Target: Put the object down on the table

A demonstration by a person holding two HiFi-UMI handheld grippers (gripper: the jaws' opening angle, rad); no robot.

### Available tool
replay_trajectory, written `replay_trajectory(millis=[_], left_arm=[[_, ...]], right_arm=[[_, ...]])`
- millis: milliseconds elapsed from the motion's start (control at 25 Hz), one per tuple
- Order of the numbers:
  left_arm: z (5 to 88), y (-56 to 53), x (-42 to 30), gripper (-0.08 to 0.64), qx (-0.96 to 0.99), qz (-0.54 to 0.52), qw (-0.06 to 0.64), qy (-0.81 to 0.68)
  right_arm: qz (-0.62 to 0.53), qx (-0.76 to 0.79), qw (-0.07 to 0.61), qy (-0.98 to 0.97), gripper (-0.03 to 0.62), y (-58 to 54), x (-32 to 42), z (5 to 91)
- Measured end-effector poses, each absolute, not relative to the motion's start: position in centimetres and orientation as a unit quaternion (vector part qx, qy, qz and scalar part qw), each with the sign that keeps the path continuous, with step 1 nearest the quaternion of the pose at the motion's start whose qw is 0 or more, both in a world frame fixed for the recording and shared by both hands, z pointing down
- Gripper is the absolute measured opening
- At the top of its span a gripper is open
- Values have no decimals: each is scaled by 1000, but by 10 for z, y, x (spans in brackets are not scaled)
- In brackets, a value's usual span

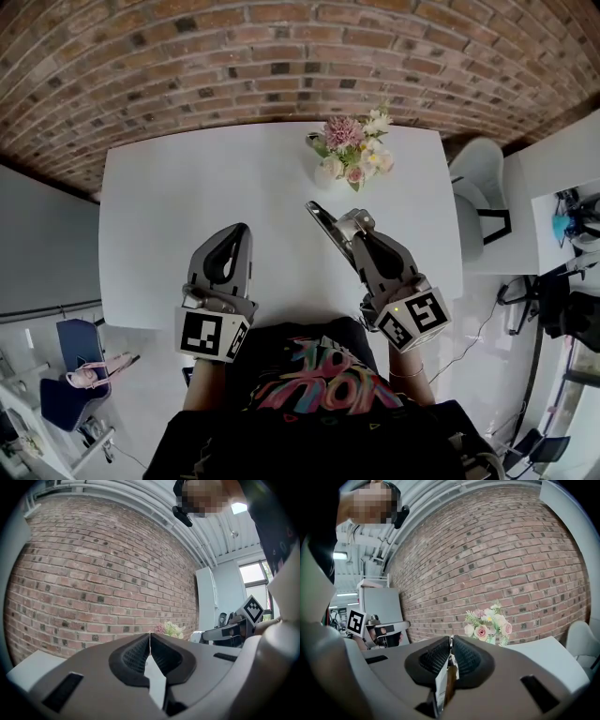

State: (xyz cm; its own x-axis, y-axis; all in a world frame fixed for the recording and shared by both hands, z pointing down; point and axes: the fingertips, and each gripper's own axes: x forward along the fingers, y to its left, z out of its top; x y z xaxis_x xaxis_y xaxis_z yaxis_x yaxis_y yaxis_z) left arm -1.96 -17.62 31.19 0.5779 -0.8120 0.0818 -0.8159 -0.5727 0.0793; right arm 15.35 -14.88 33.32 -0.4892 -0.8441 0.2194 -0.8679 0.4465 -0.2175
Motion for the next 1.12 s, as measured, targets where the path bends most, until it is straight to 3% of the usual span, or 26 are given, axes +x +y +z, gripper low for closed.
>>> replay_trajectory(millis=[1120], left_arm=[[373,-161,-1,25,911,48,106,-395]], right_arm=[[214,474,111,-847,48,-125,131,430]])
